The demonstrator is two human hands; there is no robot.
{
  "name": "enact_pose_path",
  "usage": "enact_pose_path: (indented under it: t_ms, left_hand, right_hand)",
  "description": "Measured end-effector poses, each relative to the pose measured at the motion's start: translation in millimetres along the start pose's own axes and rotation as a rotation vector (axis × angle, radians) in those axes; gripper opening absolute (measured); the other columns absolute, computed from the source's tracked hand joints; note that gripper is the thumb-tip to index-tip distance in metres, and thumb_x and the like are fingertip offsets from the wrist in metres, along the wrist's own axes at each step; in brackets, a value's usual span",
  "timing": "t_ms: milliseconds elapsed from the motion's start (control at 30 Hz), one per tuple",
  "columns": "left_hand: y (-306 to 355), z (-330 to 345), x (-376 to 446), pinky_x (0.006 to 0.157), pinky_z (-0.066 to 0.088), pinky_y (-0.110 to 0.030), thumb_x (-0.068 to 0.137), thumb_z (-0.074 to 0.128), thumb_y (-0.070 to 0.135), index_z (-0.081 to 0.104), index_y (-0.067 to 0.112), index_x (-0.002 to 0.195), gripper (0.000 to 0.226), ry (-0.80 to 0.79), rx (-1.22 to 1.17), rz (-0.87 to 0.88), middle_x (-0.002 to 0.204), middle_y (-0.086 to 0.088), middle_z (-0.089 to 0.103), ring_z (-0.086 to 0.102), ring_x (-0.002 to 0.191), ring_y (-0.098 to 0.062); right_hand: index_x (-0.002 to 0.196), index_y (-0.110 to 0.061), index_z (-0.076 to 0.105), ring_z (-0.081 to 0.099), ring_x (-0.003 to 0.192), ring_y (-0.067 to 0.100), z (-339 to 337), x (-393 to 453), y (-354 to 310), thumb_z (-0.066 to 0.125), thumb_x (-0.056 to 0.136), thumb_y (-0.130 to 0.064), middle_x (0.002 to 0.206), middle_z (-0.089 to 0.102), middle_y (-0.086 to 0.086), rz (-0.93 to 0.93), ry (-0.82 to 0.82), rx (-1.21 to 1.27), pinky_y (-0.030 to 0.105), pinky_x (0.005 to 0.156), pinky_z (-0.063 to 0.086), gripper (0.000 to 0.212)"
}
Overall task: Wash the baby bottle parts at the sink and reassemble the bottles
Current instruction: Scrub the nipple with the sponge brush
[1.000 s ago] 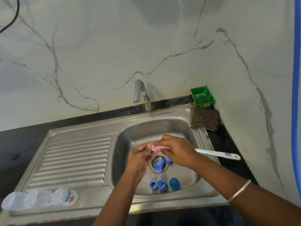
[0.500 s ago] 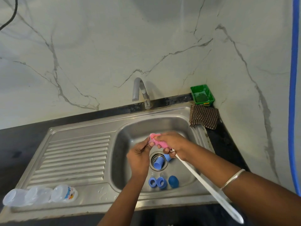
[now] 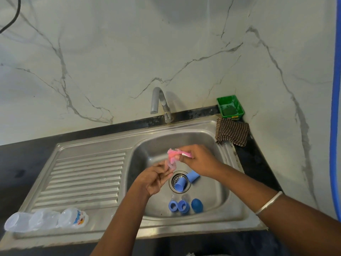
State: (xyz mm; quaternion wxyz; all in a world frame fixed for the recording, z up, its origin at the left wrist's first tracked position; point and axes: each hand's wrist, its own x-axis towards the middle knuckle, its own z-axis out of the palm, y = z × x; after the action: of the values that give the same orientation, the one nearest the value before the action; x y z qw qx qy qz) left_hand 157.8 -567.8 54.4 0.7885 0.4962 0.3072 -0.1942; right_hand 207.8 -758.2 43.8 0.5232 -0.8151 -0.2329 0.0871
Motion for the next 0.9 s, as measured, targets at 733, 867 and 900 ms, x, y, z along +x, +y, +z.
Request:
enact_pose_path:
  t_ms: [733, 867, 900]
  left_hand:
    - [-46.6, 32.7, 38.7, 0.095, 0.054, -0.044, 0.092, 0.065, 0.002, 0.073, 0.017, 0.097, 0.018, 0.159, 0.482, 0.267, 0.083, -0.009, 0.072, 0.069, 0.088, -0.028]
    - [-46.2, 35.1, 42.7, 0.098, 0.051, -0.048, 0.094, 0.064, 0.002, 0.069, 0.014, 0.099, 0.014, 0.202, 0.362, 0.24, 0.091, -0.015, 0.073, 0.071, 0.09, -0.028]
    - [-45.5, 35.6, 45.1, 0.098, 0.052, -0.046, 0.095, 0.063, 0.005, 0.068, 0.014, 0.101, 0.011, 0.212, 0.342, 0.229, 0.096, -0.016, 0.073, 0.073, 0.091, -0.026]
  right_hand:
    - [0.145, -0.028, 0.032, 0.048, 0.111, 0.045, -68.7, 4.4, 71.8, 0.067, 0.087, -0.019, 0.128, 0.04, 0.019, 0.645, 0.448, -0.702, 0.05, 0.085, 0.048, 0.069]
    - [0.146, -0.026, 0.032, 0.049, 0.11, 0.046, -74.2, 5.7, 81.3, 0.065, 0.089, -0.014, 0.129, 0.041, 0.02, 0.674, 0.472, -0.704, 0.05, 0.085, 0.049, 0.066]
    - [0.147, -0.026, 0.032, 0.05, 0.11, 0.045, -75.3, 5.2, 84.9, 0.064, 0.09, -0.013, 0.13, 0.041, 0.021, 0.688, 0.46, -0.7, 0.049, 0.086, 0.049, 0.066]
